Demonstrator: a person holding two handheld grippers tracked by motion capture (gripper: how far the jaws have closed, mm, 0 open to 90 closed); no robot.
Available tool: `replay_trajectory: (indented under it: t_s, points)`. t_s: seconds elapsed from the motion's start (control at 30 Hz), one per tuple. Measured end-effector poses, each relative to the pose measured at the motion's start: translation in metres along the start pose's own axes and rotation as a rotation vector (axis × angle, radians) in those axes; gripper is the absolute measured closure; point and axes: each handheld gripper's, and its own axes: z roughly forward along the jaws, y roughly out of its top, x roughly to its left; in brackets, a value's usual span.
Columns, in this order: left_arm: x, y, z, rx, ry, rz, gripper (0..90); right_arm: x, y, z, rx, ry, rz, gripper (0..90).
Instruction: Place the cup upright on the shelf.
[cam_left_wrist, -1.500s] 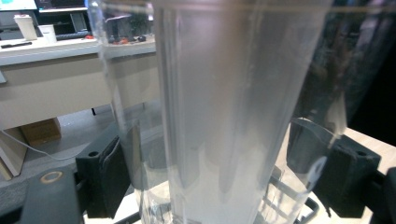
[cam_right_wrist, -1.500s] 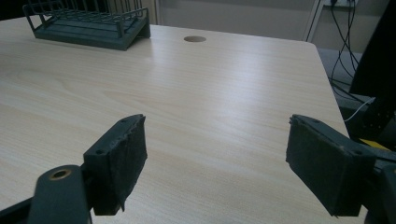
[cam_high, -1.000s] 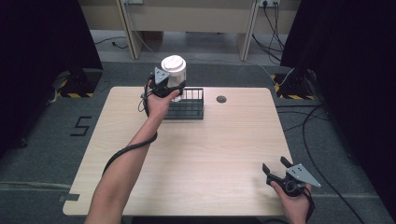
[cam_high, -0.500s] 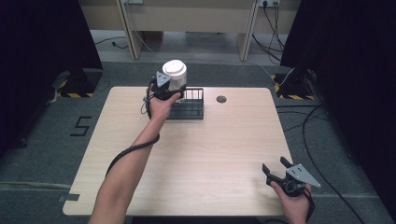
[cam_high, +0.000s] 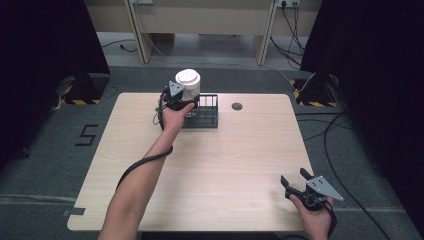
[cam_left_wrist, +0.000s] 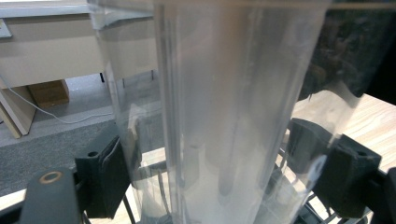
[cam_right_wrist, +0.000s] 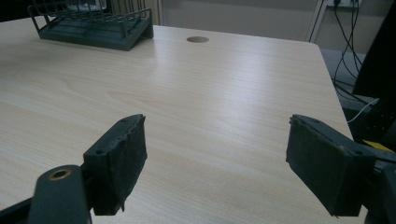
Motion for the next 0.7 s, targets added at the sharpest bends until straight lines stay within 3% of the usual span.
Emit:
replay_trajectory:
  t_s: [0.7]
  points:
    - [0.0049,-0.0090,0.0011,0.028,-0.008,-0.023,16.6,0.0006,0.0000,0.0002,0.003,0.001,-0.004,20.7]
